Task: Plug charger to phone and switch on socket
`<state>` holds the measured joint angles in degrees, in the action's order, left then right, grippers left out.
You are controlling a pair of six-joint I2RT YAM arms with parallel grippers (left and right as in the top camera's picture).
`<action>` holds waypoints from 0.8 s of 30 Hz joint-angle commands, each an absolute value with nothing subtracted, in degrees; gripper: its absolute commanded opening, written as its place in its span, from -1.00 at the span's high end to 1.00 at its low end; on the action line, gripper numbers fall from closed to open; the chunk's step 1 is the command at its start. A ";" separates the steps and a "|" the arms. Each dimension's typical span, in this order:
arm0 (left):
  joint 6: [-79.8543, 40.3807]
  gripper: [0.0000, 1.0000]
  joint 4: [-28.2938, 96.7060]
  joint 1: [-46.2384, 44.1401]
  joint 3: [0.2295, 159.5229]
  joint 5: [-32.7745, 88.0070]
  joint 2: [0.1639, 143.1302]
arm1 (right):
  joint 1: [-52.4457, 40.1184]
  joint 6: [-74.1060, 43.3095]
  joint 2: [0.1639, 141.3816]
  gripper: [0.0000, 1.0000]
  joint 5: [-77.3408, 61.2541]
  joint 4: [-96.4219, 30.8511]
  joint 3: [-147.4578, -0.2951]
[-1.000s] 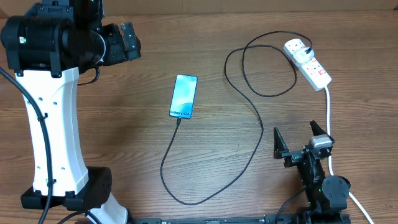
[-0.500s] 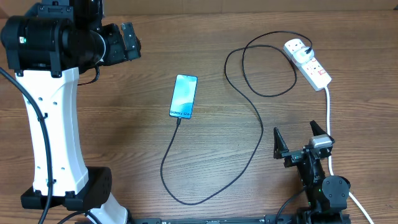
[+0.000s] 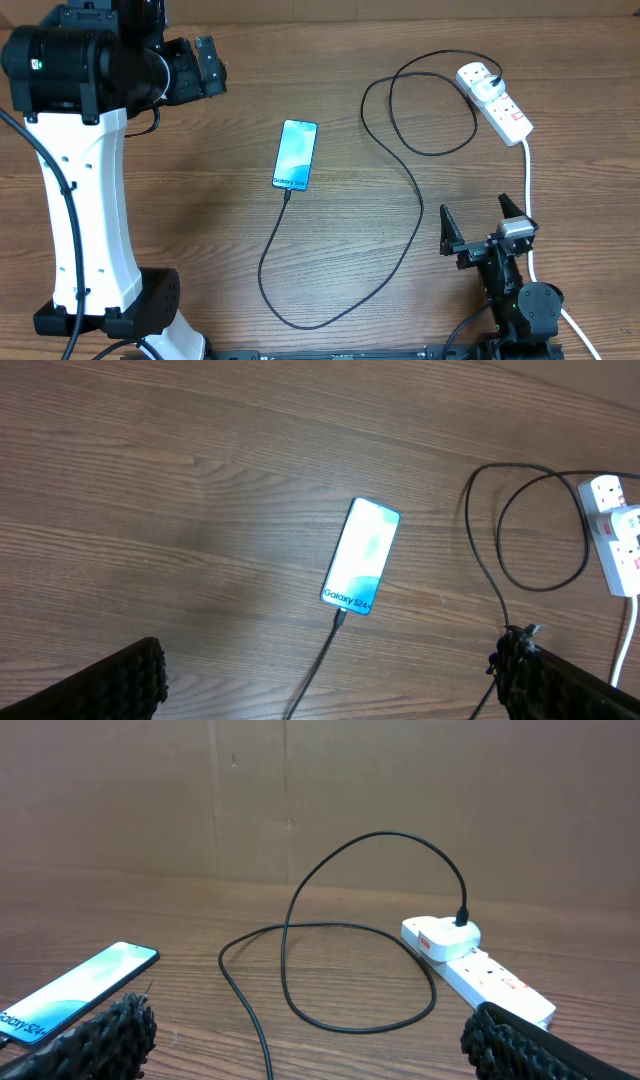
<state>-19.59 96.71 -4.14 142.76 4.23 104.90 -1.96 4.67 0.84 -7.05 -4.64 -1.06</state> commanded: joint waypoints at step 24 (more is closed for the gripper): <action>-18.44 -0.99 71.81 -4.49 96.97 1.30 80.16 | -1.80 4.34 0.16 -1.00 -6.52 -4.36 -0.49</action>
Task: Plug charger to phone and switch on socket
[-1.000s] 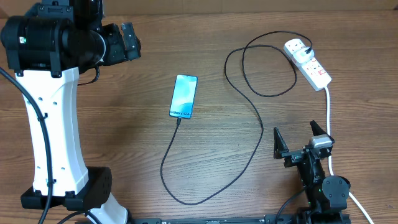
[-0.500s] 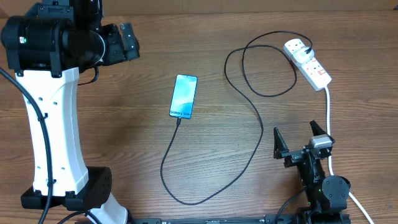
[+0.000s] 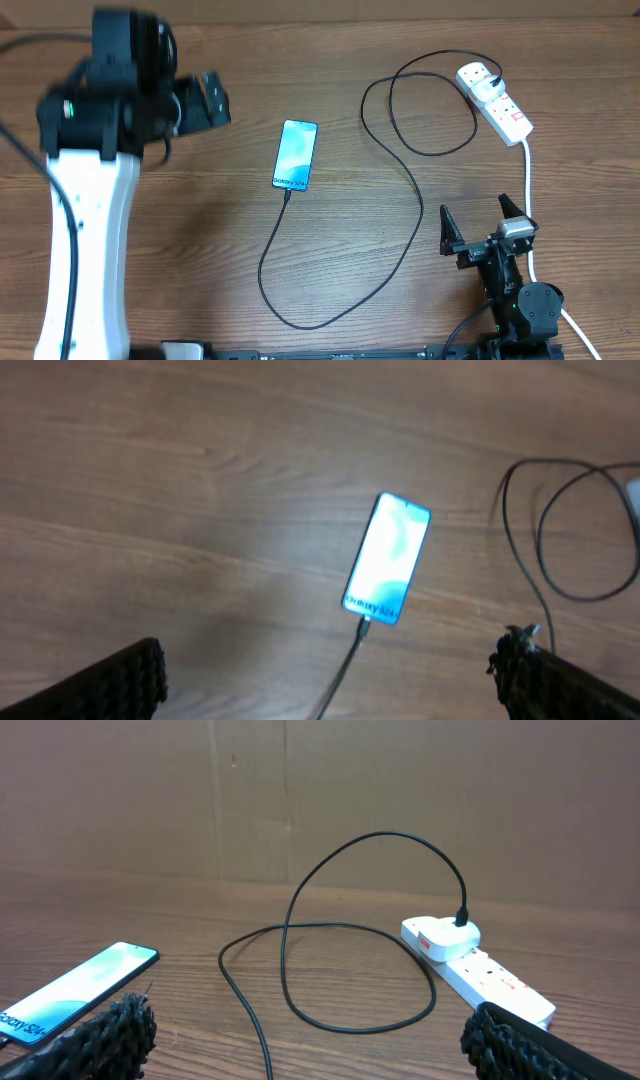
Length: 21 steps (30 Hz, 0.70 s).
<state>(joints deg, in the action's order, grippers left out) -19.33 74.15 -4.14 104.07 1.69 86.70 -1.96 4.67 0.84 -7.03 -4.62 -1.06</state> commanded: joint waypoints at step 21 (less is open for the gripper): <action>-4.60 -0.99 42.68 -4.40 50.59 3.01 36.60 | -1.80 4.34 0.16 -1.00 -6.50 -4.34 -0.49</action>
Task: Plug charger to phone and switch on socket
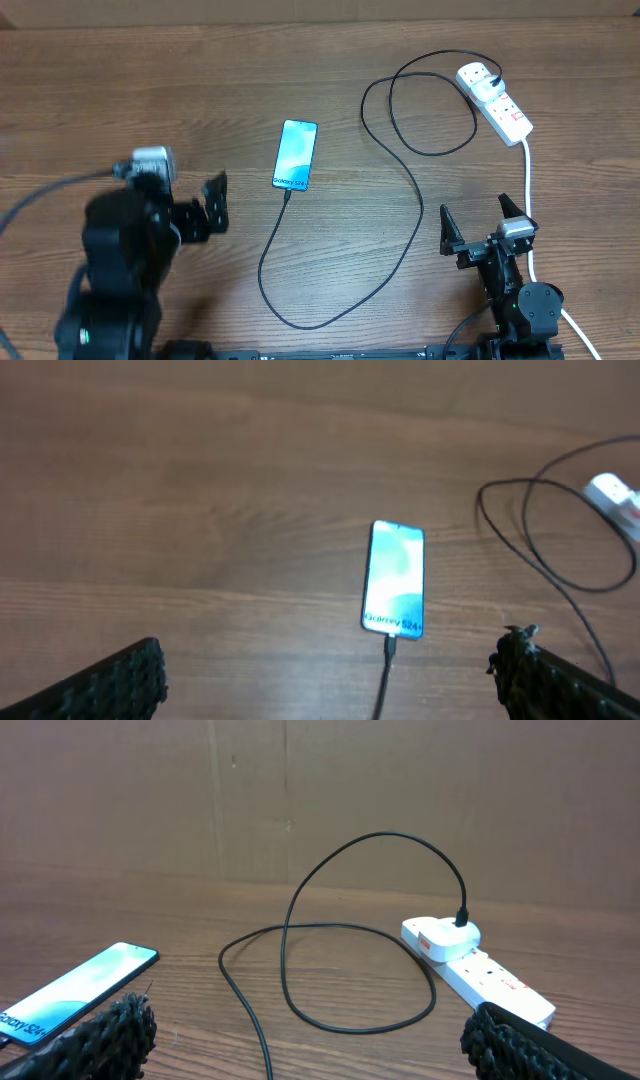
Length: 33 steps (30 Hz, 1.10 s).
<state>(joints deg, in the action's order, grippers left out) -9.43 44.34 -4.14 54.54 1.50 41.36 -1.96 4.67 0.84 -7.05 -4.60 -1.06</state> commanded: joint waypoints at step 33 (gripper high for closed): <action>-2.74 -0.99 20.82 1.96 15.33 3.86 5.93 | -1.80 4.34 0.16 -1.00 -6.52 -4.36 -0.49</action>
<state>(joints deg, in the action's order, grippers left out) -3.86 22.20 1.61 17.56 3.14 8.62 -1.96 4.67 0.84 -7.05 -4.58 -1.06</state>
